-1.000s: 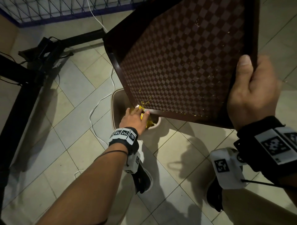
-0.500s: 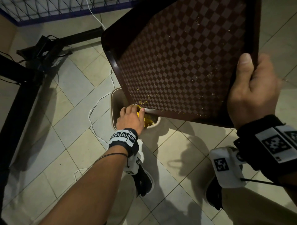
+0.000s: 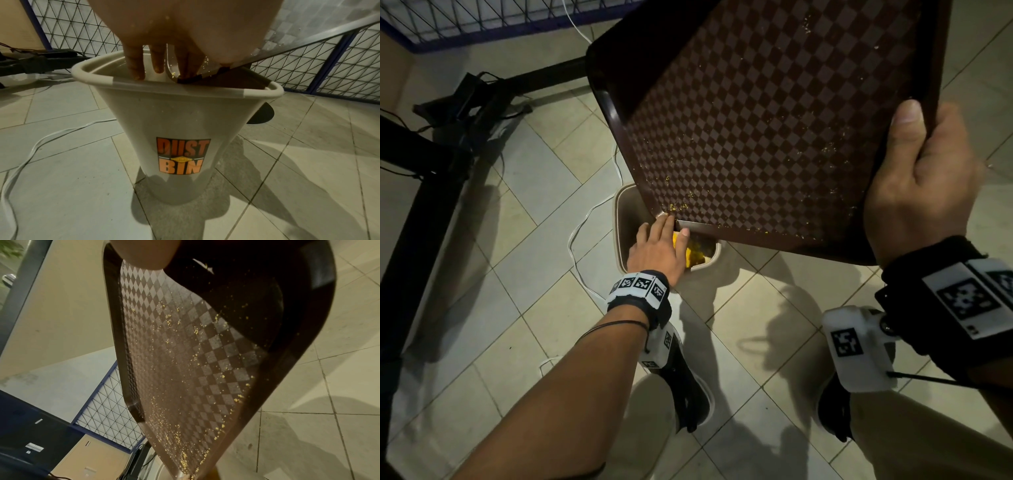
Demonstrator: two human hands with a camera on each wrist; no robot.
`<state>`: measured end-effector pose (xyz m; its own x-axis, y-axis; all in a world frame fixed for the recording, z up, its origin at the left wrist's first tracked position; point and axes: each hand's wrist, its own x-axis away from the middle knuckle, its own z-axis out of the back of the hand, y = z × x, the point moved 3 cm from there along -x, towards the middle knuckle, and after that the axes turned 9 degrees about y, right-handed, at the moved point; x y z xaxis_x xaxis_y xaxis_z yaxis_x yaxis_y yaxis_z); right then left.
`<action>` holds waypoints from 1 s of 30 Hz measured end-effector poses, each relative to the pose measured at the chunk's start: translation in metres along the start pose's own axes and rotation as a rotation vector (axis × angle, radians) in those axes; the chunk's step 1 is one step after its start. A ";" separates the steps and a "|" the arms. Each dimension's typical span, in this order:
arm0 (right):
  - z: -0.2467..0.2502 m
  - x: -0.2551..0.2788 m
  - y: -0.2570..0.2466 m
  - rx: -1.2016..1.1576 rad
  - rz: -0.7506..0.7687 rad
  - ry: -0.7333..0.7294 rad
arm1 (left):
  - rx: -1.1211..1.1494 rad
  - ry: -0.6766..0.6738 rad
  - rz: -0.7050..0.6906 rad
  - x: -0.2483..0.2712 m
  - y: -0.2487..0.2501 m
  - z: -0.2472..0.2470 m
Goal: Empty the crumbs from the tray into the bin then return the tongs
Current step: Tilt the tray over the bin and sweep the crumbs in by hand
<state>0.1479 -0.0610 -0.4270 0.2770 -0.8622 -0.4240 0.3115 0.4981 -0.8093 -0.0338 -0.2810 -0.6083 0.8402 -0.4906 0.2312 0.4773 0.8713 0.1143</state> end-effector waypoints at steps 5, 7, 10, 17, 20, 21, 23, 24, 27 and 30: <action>-0.001 0.001 -0.001 0.003 0.002 -0.032 | -0.100 0.002 0.011 -0.002 -0.005 0.005; -0.001 0.002 -0.001 0.004 0.001 -0.036 | -0.073 0.042 0.001 0.000 -0.005 0.007; -0.003 0.002 -0.002 0.006 0.000 -0.038 | -0.036 -0.016 -0.044 0.001 -0.001 0.001; -0.001 0.002 0.002 0.018 -0.013 -0.015 | -0.104 -0.045 -0.002 0.000 -0.010 -0.001; -0.002 0.001 0.003 0.006 -0.027 0.003 | -0.017 0.052 -0.026 0.001 -0.007 0.003; -0.002 0.001 0.004 -0.001 -0.029 0.004 | 0.009 0.063 -0.044 0.001 -0.004 0.003; -0.002 0.001 0.005 -0.008 -0.034 0.008 | 0.032 0.025 -0.068 0.001 0.000 0.000; -0.002 0.001 0.005 -0.008 -0.029 0.011 | 0.028 -0.020 -0.073 0.001 0.000 -0.002; -0.003 0.002 0.003 0.000 -0.012 0.002 | -0.053 -0.102 -0.066 -0.001 -0.005 -0.006; -0.002 0.002 0.005 0.009 -0.018 -0.004 | -0.079 0.000 -0.031 -0.003 -0.011 0.001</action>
<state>0.1482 -0.0605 -0.4328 0.2755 -0.8705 -0.4078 0.3249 0.4836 -0.8128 -0.0419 -0.2891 -0.6090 0.8248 -0.5171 0.2287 0.5217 0.8520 0.0450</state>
